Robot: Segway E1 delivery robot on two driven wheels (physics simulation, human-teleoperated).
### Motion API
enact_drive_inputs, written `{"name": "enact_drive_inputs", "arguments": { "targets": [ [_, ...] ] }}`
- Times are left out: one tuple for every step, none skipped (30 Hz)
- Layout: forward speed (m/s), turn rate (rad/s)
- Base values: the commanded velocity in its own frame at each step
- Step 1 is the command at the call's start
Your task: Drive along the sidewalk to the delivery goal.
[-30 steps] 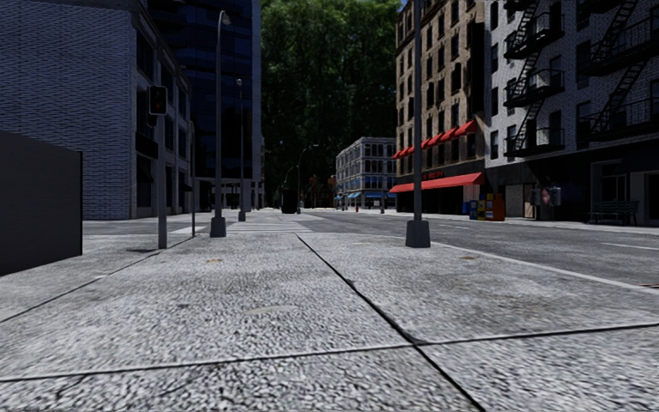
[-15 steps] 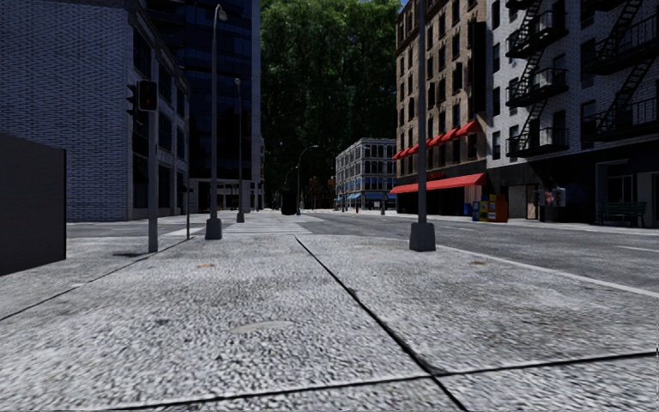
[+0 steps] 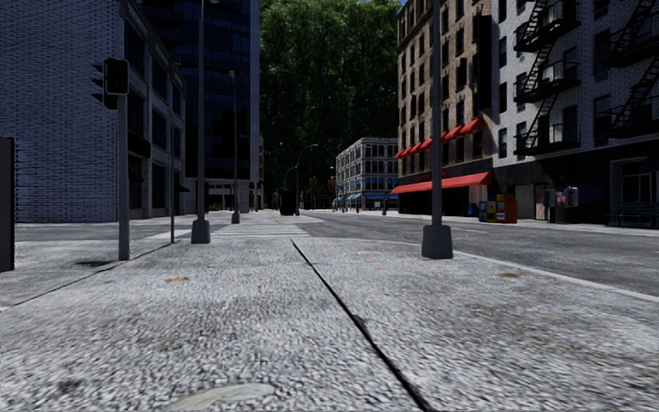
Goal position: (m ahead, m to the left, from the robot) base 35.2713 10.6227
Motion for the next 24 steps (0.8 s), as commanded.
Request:
{"name": "enact_drive_inputs", "arguments": {
  "targets": [
    [1.95, 0.00],
    [1.95, 0.00],
    [1.95, 0.00],
    [1.95, 0.00],
    [1.95, 0.00],
    [1.95, 0.00],
    [1.95, 0.00],
    [1.95, 0.00],
    [1.95, 0.00],
    [1.95, 0.00],
    [1.95, 0.00],
    [1.95, 0.00],
    [1.95, 0.00],
    [1.95, 0.00],
    [1.95, 0.00],
    [1.95, 0.00],
    [1.95, 0.07],
    [1.95, 0.51],
    [1.95, 0.73],
    [1.95, 0.96],
    [1.95, 1.08],
    [1.95, 1.08],
    [1.95, 1.12],
    [1.95, 1.08]
  ]
}}
